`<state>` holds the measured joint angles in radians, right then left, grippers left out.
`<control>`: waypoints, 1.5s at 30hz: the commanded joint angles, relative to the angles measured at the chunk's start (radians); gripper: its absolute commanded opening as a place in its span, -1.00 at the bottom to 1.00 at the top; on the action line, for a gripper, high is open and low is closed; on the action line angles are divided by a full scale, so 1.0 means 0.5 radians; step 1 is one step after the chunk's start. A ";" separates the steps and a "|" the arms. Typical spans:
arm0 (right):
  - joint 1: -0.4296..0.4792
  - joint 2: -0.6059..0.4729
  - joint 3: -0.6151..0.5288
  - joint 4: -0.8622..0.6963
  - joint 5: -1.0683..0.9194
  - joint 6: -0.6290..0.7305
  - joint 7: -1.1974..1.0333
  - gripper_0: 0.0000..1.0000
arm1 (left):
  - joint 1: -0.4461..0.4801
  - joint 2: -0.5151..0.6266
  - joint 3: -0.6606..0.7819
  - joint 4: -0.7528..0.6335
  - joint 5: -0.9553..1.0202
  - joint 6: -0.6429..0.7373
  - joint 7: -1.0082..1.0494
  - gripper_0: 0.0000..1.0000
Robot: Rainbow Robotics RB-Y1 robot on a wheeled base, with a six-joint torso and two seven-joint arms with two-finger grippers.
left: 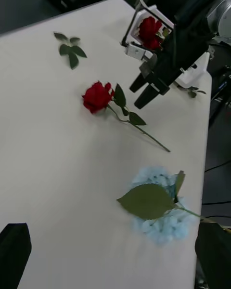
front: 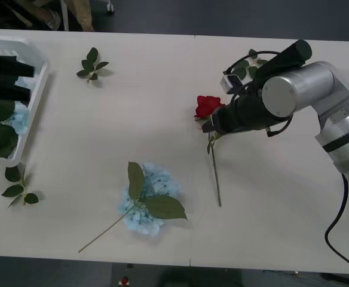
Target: Put the red flowers into the right box and the blue flowers into the left box
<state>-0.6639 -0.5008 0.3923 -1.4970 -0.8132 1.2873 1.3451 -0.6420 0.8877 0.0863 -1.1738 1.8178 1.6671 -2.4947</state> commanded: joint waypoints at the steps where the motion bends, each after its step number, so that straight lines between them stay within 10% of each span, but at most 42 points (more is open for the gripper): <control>1: -0.068 0.014 0.133 -0.010 0.080 -0.077 -0.110 1.00 | 0.044 -0.109 -0.127 -0.414 -0.304 -0.030 0.875 1.00; 9: -0.068 0.063 0.277 0.150 0.117 -0.255 -0.119 1.00 | 0.038 -0.340 -0.449 -0.815 -0.457 -0.030 2.057 1.00; 25: -0.065 0.121 0.400 0.359 0.135 -0.519 -0.070 0.85 | -0.103 -0.429 -1.157 -1.067 -0.924 0.219 2.735 1.00; 29: -0.065 0.139 0.418 0.408 0.141 -0.565 -0.046 0.63 | -0.149 -0.429 -1.277 -1.082 -0.841 0.252 2.876 1.00; 41: -0.065 0.139 0.443 0.460 0.157 -0.590 0.028 -0.91 | -0.146 -0.567 -1.584 -1.027 -1.101 0.206 2.955 1.00; 45: -0.065 0.133 0.443 0.466 0.175 -0.590 0.059 -1.00 | -0.146 -0.603 -1.602 -0.957 -1.132 0.166 2.949 0.33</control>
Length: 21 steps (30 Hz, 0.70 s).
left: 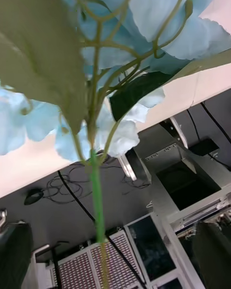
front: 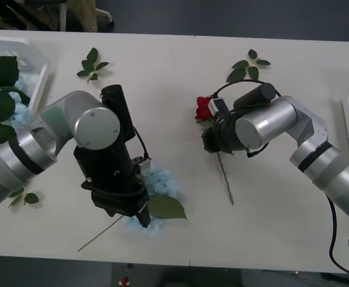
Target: Put the red flowers into the right box and the blue flowers into the left box
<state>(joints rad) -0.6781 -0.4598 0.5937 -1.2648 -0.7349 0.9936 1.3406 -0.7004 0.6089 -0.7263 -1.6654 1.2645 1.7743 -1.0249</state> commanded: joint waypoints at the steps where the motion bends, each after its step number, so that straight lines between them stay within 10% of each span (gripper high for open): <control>1: -0.037 0.048 0.040 0.008 0.022 -0.002 0.080 -1.00 | -0.026 -0.049 0.004 0.027 -0.032 -0.079 0.010 0.23; 12: -0.037 -0.111 -0.285 -0.228 -0.135 0.329 0.055 -1.00 | -0.026 -0.018 -0.112 0.030 -0.154 -0.162 -0.018 -0.10; 15: -0.034 -0.209 -0.503 -0.354 -0.230 0.572 0.031 -1.00 | -0.026 -0.006 -0.131 0.030 -0.194 -0.165 -0.024 -0.95; 21: -0.034 -0.430 -0.933 -0.446 -0.445 0.903 -0.064 -1.00 | -0.029 0.003 -0.069 0.027 -0.253 -0.174 -0.036 -1.00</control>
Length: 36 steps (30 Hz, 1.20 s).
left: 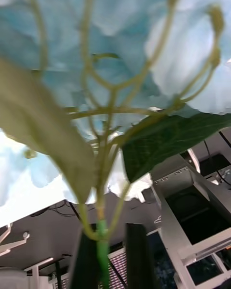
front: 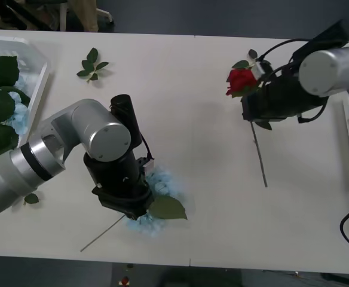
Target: Put the red flowers into the right box and the blue flowers into the left box
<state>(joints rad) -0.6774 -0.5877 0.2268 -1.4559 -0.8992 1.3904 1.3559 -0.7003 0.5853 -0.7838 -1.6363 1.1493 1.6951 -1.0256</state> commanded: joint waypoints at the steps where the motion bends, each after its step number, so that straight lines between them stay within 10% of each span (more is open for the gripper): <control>1: -0.032 -0.208 -0.263 -0.067 -0.131 0.155 -0.098 -1.00 | -0.029 0.050 0.074 -0.032 -0.022 -0.015 -0.038 -1.00; 12: 0.189 -0.619 -0.849 -0.058 0.013 0.536 -0.073 -1.00 | -0.152 0.262 0.657 -0.341 -0.013 -0.034 -0.501 -1.00; 19: 0.468 -0.822 -0.895 -0.058 0.169 0.361 -0.015 -1.00 | -0.262 0.928 1.025 -0.461 -0.025 0.126 -1.032 -1.00; 25: 0.686 -0.886 -0.914 -0.058 0.332 0.072 0.022 -1.00 | -0.167 1.376 1.022 -0.271 -0.439 0.074 -1.624 -1.00; 36: 0.757 -0.926 -0.969 0.224 0.424 -0.477 0.043 -1.00 | 0.078 1.403 0.727 0.435 -0.995 -0.638 -1.903 -1.00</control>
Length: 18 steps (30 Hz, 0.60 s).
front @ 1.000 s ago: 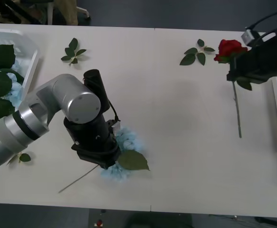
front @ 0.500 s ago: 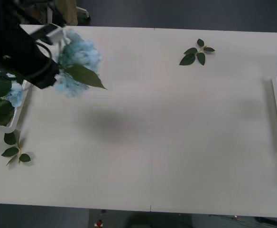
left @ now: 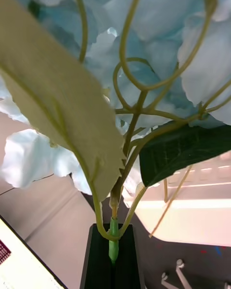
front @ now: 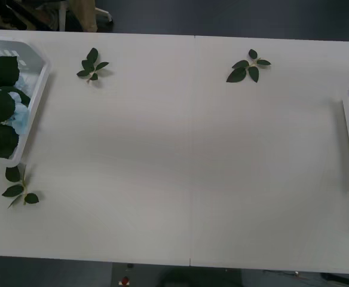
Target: Put the red flowers into the right box and the blue flowers into the left box
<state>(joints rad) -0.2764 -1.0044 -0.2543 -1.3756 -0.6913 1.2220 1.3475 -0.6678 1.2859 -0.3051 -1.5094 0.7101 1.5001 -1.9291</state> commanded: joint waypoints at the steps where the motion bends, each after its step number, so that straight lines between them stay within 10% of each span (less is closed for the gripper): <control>1: -0.042 -0.093 -0.007 0.091 0.011 -0.180 0.063 -1.00 | 0.013 -0.007 -0.292 0.239 -0.171 -0.337 -0.093 -1.00; 7: -0.042 -0.102 -0.007 0.186 0.070 -0.269 0.100 -1.00 | 0.013 -0.062 -0.553 0.543 -0.325 -0.791 -0.066 -0.88; 10: -0.042 -0.102 0.005 0.235 0.100 -0.300 0.124 -1.00 | 0.004 -0.068 -0.556 0.531 -0.300 -0.804 -0.069 0.52; 12: -0.042 -0.102 0.018 0.260 0.094 -0.346 0.140 -1.00 | -0.002 -0.065 -0.537 0.460 -0.300 -0.767 -0.069 0.92; 15: -0.045 -0.102 0.030 0.269 0.091 -0.389 0.161 -1.00 | -0.002 -0.062 -0.430 0.337 -0.254 -0.613 -0.072 1.00; 18: -0.042 -0.102 0.033 0.269 0.109 -0.404 0.192 0.12 | -0.002 -0.022 -0.197 0.159 -0.064 -0.365 -0.133 1.00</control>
<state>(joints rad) -0.2769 -1.0045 -0.2314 -1.2330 -0.6476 1.0278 1.3648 -0.6436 1.2305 -0.5057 -1.3603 0.6230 1.2529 -1.9541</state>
